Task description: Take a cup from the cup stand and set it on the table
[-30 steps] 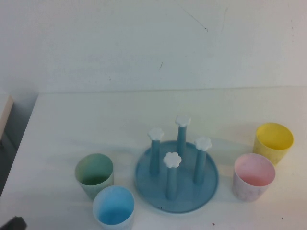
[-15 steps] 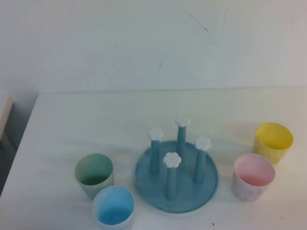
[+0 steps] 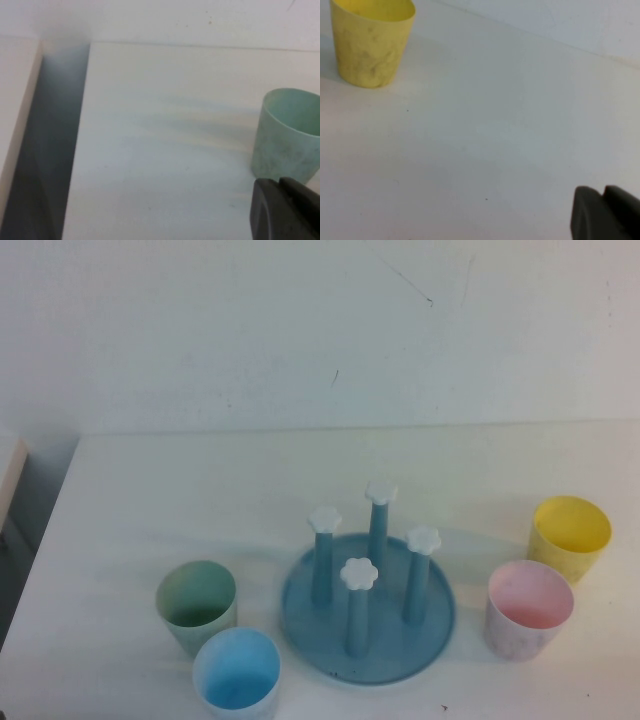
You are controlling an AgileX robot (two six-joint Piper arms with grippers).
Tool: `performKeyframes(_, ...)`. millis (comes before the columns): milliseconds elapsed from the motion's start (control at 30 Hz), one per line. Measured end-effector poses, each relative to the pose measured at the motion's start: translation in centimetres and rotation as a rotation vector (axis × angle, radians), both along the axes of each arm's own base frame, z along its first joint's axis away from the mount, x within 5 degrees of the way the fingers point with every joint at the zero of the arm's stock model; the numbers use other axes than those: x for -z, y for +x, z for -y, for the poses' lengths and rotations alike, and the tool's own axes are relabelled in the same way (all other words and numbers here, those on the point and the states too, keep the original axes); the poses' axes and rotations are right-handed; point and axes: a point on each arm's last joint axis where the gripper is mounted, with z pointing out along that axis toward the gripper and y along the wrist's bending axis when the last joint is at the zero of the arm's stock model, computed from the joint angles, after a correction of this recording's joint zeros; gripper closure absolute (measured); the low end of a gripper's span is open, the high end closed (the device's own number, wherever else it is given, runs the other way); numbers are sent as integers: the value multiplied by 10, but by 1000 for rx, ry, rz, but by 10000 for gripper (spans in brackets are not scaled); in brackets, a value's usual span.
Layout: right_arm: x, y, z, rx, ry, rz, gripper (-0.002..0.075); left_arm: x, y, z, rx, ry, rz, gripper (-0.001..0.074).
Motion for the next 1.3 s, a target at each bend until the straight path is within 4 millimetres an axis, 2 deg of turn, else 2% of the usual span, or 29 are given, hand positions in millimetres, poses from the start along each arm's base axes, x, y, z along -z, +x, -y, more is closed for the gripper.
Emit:
performKeyframes(300, 0, 0, 0, 0, 0, 0, 686, 0, 0, -9, -160, 5, -2, 737)
performKeyframes(1300, 0, 0, 0, 0, 0, 0, 686, 0, 0, -9, -161, 6, 0, 737)
